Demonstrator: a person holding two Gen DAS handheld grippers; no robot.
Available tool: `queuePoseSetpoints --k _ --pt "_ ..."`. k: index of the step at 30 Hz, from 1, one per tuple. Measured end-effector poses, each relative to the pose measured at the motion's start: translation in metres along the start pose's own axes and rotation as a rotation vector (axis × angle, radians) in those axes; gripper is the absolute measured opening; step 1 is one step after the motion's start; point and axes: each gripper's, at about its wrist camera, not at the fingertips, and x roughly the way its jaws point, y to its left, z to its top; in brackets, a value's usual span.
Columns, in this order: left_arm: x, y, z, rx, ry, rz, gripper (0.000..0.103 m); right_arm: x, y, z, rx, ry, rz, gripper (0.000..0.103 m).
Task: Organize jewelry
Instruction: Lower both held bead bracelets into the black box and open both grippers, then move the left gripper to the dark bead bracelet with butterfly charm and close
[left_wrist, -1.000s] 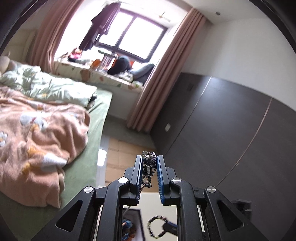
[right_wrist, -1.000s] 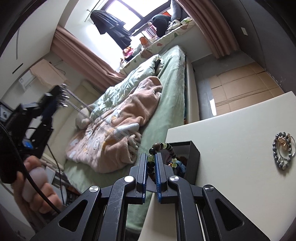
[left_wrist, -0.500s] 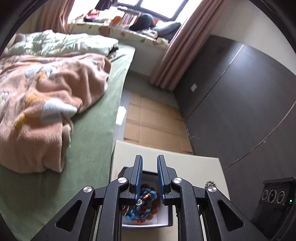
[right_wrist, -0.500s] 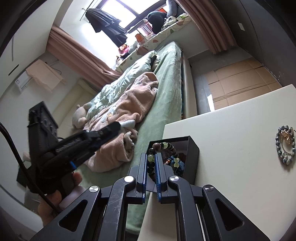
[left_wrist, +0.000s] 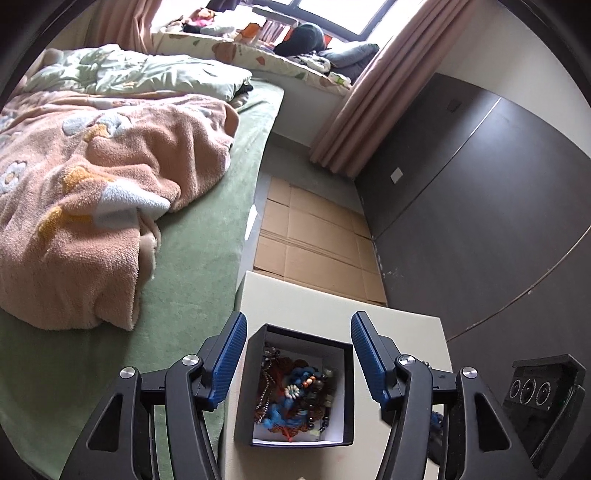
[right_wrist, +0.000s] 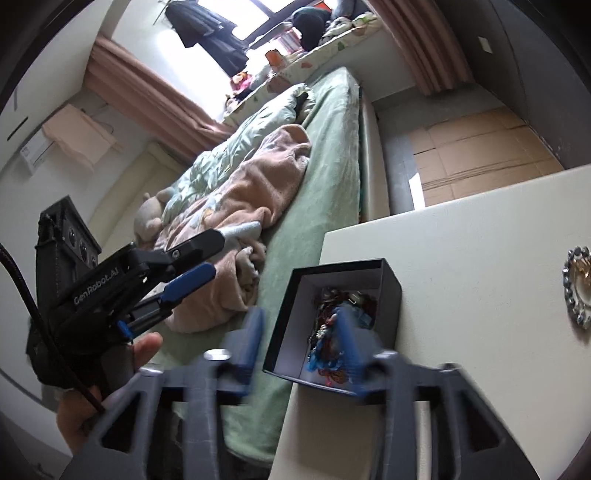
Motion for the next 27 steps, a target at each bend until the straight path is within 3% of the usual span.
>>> queuePoseSetpoints --k 8,24,26,27 --pt "0.005 -0.017 -0.007 0.038 0.013 -0.011 0.062 -0.035 -0.022 0.003 0.052 -0.057 -0.055 0.048" --pt "0.035 -0.085 -0.032 0.144 0.062 -0.083 0.062 -0.109 -0.116 0.008 0.307 -0.094 -0.288 0.049" --pt "0.042 -0.094 -0.036 0.16 0.072 -0.095 0.062 -0.116 -0.126 0.008 0.33 -0.089 -0.32 0.051" --pt "0.047 -0.099 -0.038 0.169 0.081 -0.097 0.062 -0.12 -0.129 0.007 0.339 -0.087 -0.329 0.058"
